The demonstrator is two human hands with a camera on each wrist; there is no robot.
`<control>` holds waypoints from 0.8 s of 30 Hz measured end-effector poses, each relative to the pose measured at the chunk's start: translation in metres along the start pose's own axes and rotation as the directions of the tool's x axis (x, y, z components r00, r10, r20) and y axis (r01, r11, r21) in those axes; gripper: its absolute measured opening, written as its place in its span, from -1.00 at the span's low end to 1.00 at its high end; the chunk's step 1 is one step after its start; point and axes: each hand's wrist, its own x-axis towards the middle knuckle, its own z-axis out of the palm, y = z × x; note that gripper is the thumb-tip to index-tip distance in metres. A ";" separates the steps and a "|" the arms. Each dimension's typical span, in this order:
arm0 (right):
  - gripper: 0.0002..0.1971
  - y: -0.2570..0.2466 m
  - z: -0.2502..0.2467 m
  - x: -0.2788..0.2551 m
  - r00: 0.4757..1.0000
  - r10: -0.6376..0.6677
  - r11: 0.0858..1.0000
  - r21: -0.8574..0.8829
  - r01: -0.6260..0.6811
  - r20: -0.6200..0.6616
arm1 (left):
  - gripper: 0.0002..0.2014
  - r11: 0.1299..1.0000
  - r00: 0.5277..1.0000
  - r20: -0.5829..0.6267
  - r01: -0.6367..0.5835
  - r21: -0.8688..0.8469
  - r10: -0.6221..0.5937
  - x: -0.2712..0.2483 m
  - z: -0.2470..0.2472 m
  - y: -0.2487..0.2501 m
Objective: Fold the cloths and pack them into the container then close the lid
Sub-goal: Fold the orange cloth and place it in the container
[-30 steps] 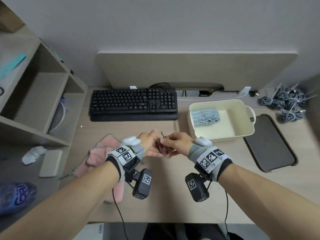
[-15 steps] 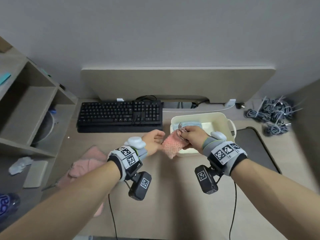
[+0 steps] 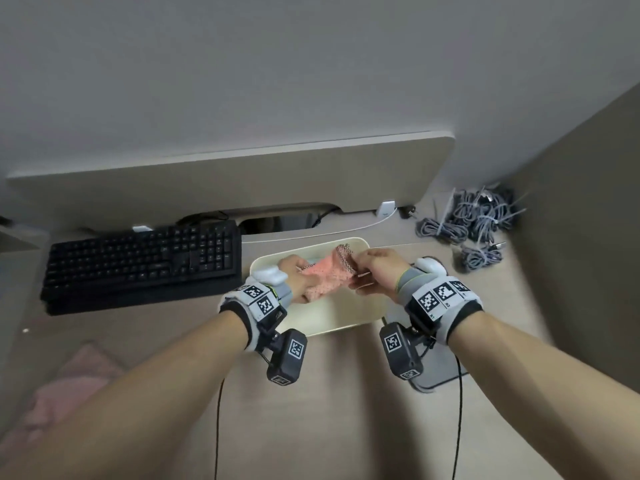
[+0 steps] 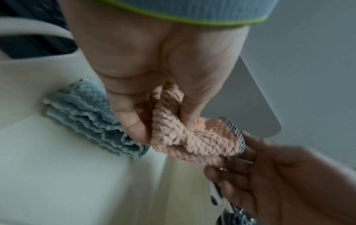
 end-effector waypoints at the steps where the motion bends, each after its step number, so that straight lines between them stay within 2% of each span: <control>1: -0.84 -0.001 -0.006 0.003 1.000 -0.007 1.000 -0.022 0.007 -0.002 | -0.68 0.995 0.999 -0.022 -0.039 0.088 0.041 0.009 0.009 0.001; 3: -0.86 0.000 -0.011 0.008 1.000 -0.026 0.995 -0.092 0.025 -0.006 | -0.61 0.964 0.994 -0.062 -0.071 0.256 0.090 0.019 0.020 0.002; 5: -0.88 0.002 -0.023 0.016 0.999 -0.039 0.983 -0.178 0.033 -0.027 | -0.59 0.914 0.991 -0.047 -0.093 0.395 0.121 0.030 0.035 0.011; 8: -0.74 0.004 -0.027 0.023 0.995 -0.087 0.951 -0.300 0.068 -0.049 | -0.49 0.759 0.996 0.070 -0.090 0.645 0.059 0.039 0.040 0.028; 10: -0.73 0.004 -0.031 0.025 0.992 -0.114 0.934 -0.346 0.090 -0.047 | -0.39 0.673 0.994 0.104 -0.095 0.734 0.026 0.049 0.044 0.036; 12: -0.79 0.006 -0.037 0.026 0.989 -0.140 0.921 -0.372 0.114 -0.044 | -0.48 0.650 0.994 0.102 -0.105 0.753 0.042 0.058 0.051 0.038; 14: -0.83 0.008 -0.039 0.024 0.982 -0.182 0.907 -0.394 0.148 -0.048 | -0.78 0.658 0.992 0.112 -0.124 0.743 0.061 0.061 0.055 0.034; 15: -0.85 0.009 -0.042 0.024 0.979 -0.198 0.897 -0.412 0.158 -0.057 | -0.87 0.651 0.989 0.133 -0.145 0.745 0.068 0.064 0.059 0.032; 18: -0.89 0.012 -0.046 0.026 0.974 -0.216 0.881 -0.441 0.168 -0.061 | -0.66 0.577 0.985 0.149 -0.170 0.799 0.084 0.068 0.066 0.032; 20: -0.89 0.014 -0.048 0.027 0.973 -0.224 0.872 -0.458 0.170 -0.064 | -0.62 0.599 0.984 0.140 -0.177 0.781 0.109 0.066 0.065 0.029; 24: -0.81 0.012 -0.046 0.030 0.970 -0.237 0.861 -0.475 0.181 -0.061 | -0.54 0.538 0.962 0.121 -0.240 0.808 0.246 0.057 0.055 0.017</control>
